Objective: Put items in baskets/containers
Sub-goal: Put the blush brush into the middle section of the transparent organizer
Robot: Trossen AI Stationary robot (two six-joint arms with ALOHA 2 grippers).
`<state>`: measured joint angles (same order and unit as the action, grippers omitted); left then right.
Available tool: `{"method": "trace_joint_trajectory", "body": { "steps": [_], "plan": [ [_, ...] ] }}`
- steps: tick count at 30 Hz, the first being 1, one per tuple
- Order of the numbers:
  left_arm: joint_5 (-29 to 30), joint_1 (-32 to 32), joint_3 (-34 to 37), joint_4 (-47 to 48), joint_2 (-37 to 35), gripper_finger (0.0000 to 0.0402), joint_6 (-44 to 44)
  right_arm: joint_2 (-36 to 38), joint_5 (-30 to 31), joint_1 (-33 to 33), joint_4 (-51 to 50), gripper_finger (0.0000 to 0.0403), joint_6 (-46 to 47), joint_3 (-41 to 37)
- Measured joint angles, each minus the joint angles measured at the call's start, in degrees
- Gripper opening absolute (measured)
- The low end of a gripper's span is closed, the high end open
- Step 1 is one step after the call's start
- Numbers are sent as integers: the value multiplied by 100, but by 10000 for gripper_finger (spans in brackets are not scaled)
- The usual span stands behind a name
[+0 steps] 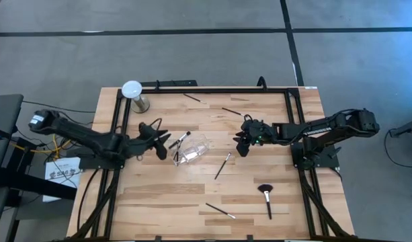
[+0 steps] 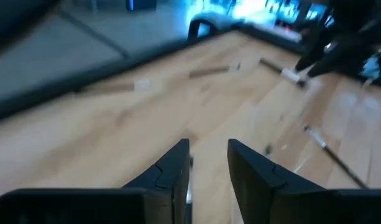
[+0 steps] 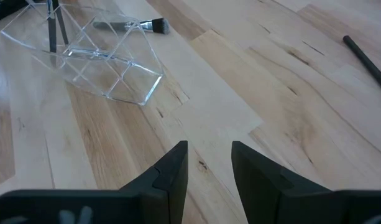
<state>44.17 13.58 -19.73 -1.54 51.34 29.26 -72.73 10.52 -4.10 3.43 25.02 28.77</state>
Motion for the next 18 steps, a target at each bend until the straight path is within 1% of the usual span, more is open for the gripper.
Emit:
{"method": "trace_joint_trajectory", "body": {
  "steps": [2, 4, 6, 10, 12, 14, 16, 18],
  "plan": [
    [-752, -515, 0, 184, 40, 106, 127, 0, 0, -4, 2, 116, 0, 0],
    [-1381, -1006, 0, 345, 79, 106, 145, 0, 0, -7, 3, 116, 0, 0],
    [-1869, -1448, -26, 495, 95, 106, 70, 0, 0, -7, 6, 116, 0, 0],
    [-2765, -2238, -334, 1080, 205, 106, -251, 0, 19, -12, 18, 116, -8, 0],
    [-3510, -2592, -523, 1276, 407, 106, -364, 0, 124, -28, 54, 116, -111, 0],
    [-4403, -2907, -669, 1312, 718, 106, -382, 0, 232, -83, 124, 116, -265, 0],
    [-5384, -3201, -835, 1304, 1140, 106, -482, 0, 318, -175, 314, 116, -461, 0],
    [-6166, -3471, -990, 1319, 1652, 106, -624, 0, 317, -305, 601, 116, -705, 0]
  ]
}}
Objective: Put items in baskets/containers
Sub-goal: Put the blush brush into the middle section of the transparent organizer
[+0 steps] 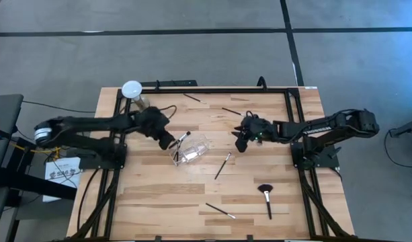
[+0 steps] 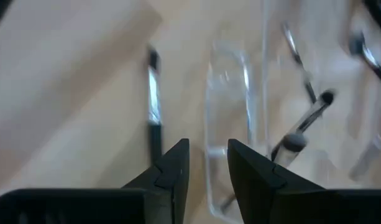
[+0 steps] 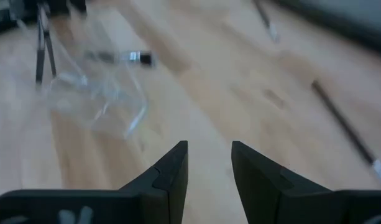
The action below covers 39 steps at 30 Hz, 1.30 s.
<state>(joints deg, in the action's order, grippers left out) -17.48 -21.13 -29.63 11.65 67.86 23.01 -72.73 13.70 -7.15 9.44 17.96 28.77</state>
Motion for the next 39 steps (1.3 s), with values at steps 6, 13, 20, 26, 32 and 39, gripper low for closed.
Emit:
{"method": "trace_joint_trajectory", "body": {
  "steps": [6, 13, 20, 26, 32, 39],
  "plan": [
    [-340, -610, -798, 661, 1437, 106, -897, 0, -15, -314, 806, 116, -938, 0],
    [-356, -738, -1532, 854, 1995, 106, -1647, 0, -31, -552, 1329, 116, -2071, 0],
    [622, -467, -1696, 1109, 2004, 106, -2154, 0, -31, -797, 1798, 116, -2400, 192],
    [633, -247, -1696, 1094, 2013, 111, -2122, 0, -46, -787, 1382, 116, -2462, 485],
    [623, -119, -1694, 1024, 2162, 123, -2062, 41, -44, -790, 966, 116, -3067, 806],
    [425, -176, -1694, 974, 2172, 142, -1929, 44, -44, -984, 1160, 116, -3773, 1036]
  ]
}}
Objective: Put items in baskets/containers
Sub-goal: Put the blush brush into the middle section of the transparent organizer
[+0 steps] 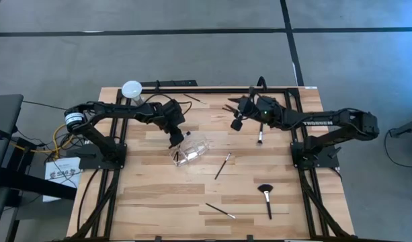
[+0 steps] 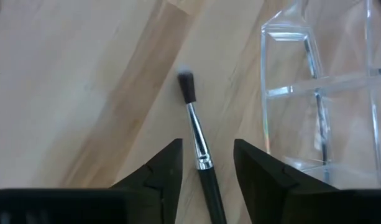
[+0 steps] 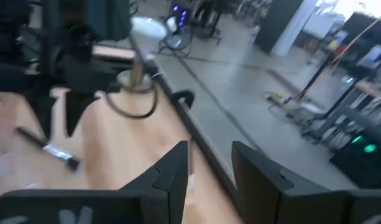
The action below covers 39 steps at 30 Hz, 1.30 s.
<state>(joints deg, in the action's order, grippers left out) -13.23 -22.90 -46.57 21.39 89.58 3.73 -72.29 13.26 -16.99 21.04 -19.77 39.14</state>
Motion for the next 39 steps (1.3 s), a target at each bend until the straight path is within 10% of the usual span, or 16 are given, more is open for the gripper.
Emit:
{"method": "trace_joint_trajectory", "body": {
  "steps": [11, 34, 39],
  "plan": [
    [757, 244, 0, -36, 65, 150, -332, 0, -421, -543, 218, 116, -165, 100],
    [187, -249, 2, -25, -606, 147, -350, 0, -433, -556, -106, 116, 31, 98],
    [919, -324, 85, 615, -871, 147, -483, 0, -433, -556, -137, 116, 33, 98]
  ]
}}
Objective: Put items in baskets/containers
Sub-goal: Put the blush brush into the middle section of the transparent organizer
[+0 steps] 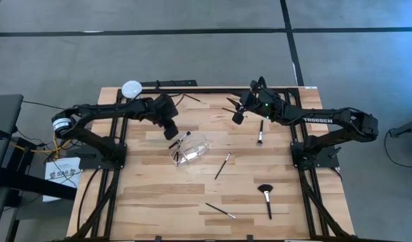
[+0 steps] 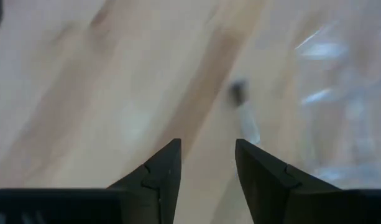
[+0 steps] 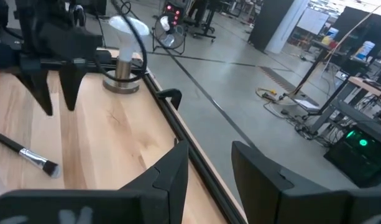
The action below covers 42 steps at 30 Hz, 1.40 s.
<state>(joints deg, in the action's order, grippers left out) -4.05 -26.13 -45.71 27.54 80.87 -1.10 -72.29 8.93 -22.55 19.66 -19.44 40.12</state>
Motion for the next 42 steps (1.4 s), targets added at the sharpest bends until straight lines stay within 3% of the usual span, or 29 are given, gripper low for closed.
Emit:
{"method": "trace_joint_trajectory", "body": {
  "steps": [2, 8, 13, 19, 27, 35, 42],
  "plan": [
    [32, 0, 156, 99, 95, 147, 8, 0, 0, 0, -11, 116, -2, 0],
    [-708, 302, 442, 21, 443, 147, -183, 0, 2, -11, -31, 116, -2, 0],
    [-688, 583, 466, -331, 356, 147, -288, 0, 2, -36, -31, 116, -2, 0],
    [-180, 799, 577, -503, 497, 149, -164, 0, 4, -48, -86, 116, 0, 0],
    [-145, 813, 957, -1206, 534, 148, 4, 0, 4, -48, -142, 116, 2, 0],
    [-30, 818, 997, -1219, 534, 148, -2, 0, 4, -48, -123, 116, 2, 0],
    [463, 815, 997, -1214, 533, 106, -46, 0, 4, -48, -123, 116, 2, 0]
  ]
}}
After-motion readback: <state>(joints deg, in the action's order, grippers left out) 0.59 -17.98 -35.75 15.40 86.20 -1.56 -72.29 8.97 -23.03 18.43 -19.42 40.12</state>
